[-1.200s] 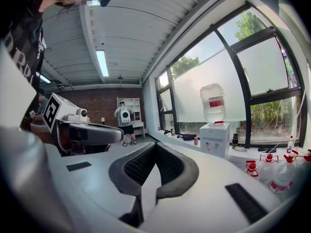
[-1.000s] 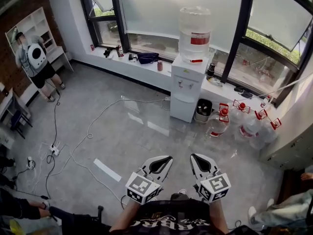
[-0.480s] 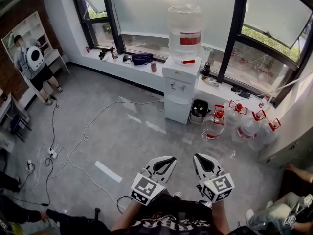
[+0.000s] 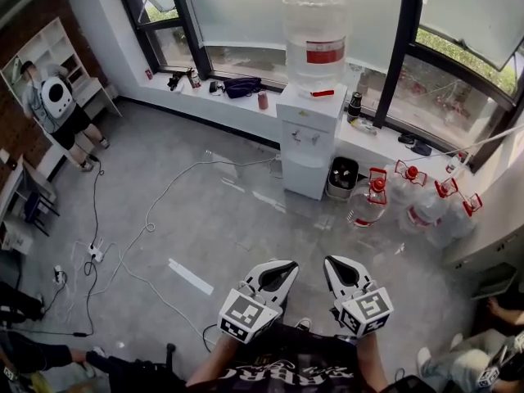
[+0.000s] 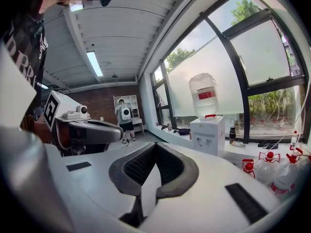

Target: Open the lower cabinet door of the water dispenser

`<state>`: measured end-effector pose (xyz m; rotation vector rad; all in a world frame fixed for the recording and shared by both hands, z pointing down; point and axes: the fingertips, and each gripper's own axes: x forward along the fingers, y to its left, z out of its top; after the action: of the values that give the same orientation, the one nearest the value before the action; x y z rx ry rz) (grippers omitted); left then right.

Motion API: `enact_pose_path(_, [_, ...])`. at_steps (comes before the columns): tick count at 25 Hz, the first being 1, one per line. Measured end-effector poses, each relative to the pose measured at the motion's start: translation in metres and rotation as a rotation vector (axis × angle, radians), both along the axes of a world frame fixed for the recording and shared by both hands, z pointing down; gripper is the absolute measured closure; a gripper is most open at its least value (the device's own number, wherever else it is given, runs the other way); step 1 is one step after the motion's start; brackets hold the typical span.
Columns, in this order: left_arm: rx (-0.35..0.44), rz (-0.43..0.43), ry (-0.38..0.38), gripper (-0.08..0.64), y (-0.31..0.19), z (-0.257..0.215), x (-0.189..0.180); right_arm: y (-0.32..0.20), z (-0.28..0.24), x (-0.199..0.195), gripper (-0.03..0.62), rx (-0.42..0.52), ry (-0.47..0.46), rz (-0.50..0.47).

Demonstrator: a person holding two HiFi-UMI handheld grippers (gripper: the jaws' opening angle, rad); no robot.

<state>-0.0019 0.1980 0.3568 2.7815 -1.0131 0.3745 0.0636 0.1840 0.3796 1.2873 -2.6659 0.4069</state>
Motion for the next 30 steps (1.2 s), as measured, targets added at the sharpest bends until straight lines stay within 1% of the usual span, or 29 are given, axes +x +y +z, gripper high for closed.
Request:
enact_pose_path(4, [-0.015, 0.02, 0.008, 0.54, -0.041, 0.006, -0.005, -0.04, 0.004, -0.009, 0.578, -0.024, -0.002, 0.026])
enact_pose_path(8, [-0.019, 0.051, 0.0, 0.54, -0.098, 0.012, -0.015, -0.098, 0.011, -0.023, 0.578, -0.031, 0.004, 0.042])
enact_pose_path(11, [-0.013, 0.08, -0.011, 0.54, -0.146, 0.011, -0.029, -0.147, 0.008, -0.037, 0.578, -0.029, 0.003, 0.062])
enact_pose_path(16, [-0.004, 0.102, 0.019, 0.54, -0.226, -0.001, -0.06, -0.221, 0.002, -0.063, 0.578, -0.03, 0.015, 0.102])
enact_pose_path(19, [-0.008, 0.122, 0.025, 0.54, -0.264, 0.0, -0.075, -0.258, 0.002, -0.073, 0.58, -0.039, 0.018, 0.142])
enact_pose_path(25, [-0.048, 0.192, 0.011, 0.54, -0.31, 0.022, -0.087, -0.296, 0.02, -0.073, 0.578, -0.07, 0.042, 0.219])
enact_pose_path(30, [-0.091, 0.238, 0.009, 0.54, -0.339, 0.038, -0.07, -0.317, 0.038, -0.053, 0.578, -0.117, 0.055, 0.27])
